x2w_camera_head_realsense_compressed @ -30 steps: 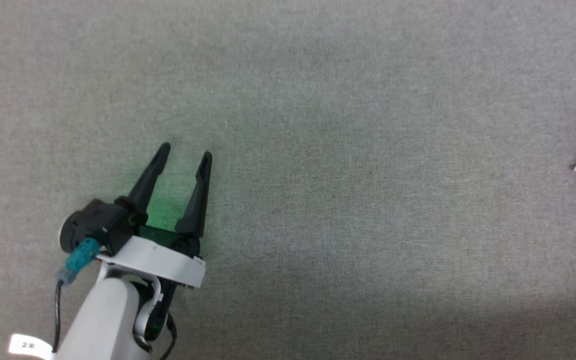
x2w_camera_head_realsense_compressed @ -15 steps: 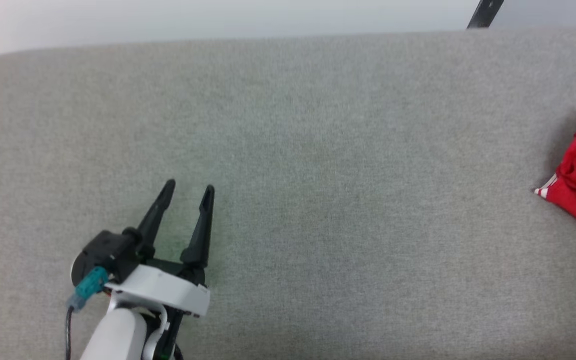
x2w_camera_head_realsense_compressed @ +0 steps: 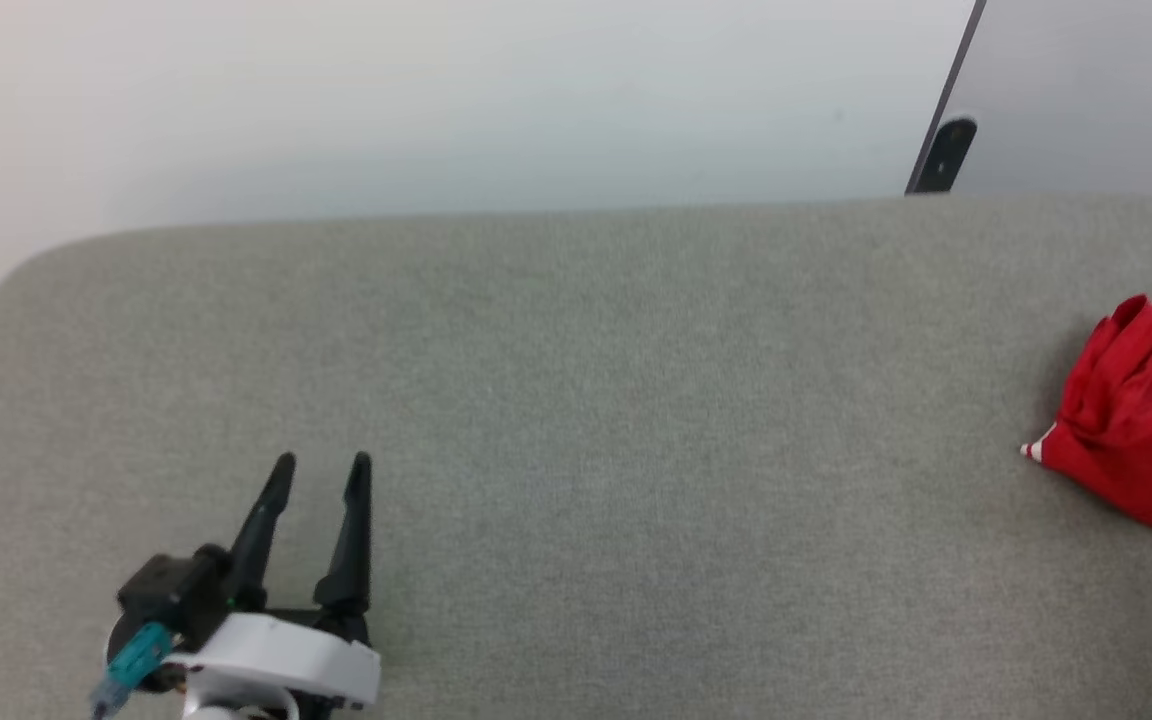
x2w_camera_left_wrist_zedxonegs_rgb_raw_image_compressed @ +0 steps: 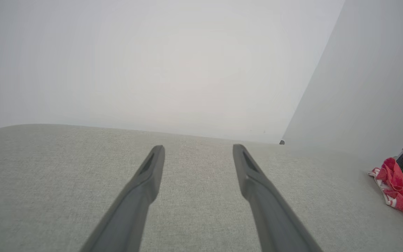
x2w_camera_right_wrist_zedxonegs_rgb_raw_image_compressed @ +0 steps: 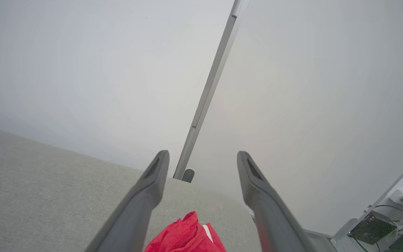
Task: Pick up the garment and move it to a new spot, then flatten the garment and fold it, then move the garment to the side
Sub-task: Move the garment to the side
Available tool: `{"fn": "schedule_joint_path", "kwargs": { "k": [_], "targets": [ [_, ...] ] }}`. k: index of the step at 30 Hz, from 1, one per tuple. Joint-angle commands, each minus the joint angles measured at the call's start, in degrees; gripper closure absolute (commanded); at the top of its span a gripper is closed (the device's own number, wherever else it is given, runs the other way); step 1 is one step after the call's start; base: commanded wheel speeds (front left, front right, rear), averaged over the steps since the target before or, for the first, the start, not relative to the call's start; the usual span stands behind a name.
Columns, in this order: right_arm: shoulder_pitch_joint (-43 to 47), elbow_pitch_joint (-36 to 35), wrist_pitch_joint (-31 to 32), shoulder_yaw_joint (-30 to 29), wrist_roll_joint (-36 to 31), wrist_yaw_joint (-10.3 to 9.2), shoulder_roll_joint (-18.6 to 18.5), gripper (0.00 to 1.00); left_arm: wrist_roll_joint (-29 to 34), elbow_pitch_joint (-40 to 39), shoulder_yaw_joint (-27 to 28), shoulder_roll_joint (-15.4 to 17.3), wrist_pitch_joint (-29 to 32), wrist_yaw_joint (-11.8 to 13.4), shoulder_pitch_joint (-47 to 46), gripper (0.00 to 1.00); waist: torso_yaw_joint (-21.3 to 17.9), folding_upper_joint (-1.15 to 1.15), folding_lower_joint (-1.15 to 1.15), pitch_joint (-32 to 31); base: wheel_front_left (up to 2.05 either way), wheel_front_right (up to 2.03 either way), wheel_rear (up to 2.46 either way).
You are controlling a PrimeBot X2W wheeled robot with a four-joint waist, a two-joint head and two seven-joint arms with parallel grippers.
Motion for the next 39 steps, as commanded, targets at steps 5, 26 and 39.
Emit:
{"fn": "schedule_joint_path", "kwargs": {
  "k": [5, 26, 39],
  "targets": [
    [5.98, -1.81, -7.91, -0.9, -4.5, -0.07, 4.37, 0.0, 0.9, -2.19, 3.91, -1.71, 0.03, -0.15, 3.87, 0.0, 1.53, 0.0, 0.0, -5.38, 0.0, 0.0, 0.0],
    [25.75, -16.71, -8.4, -9.27, -9.9, -0.07, 23.17, 0.0, 6.16, -6.43, 8.09, -3.02, 0.03, -0.15, 12.35, 0.0, 4.79, 0.0, 0.0, -8.63, 0.0, 0.0, 0.0],
    [24.65, -15.9, -8.4, -7.62, -10.48, -0.07, 23.97, 0.0, 6.82, -5.48, 5.12, -2.76, 0.03, -0.15, 11.87, 0.0, 5.27, 0.0, 0.0, -9.15, 0.0, 0.0, 0.0]
  ]
}}
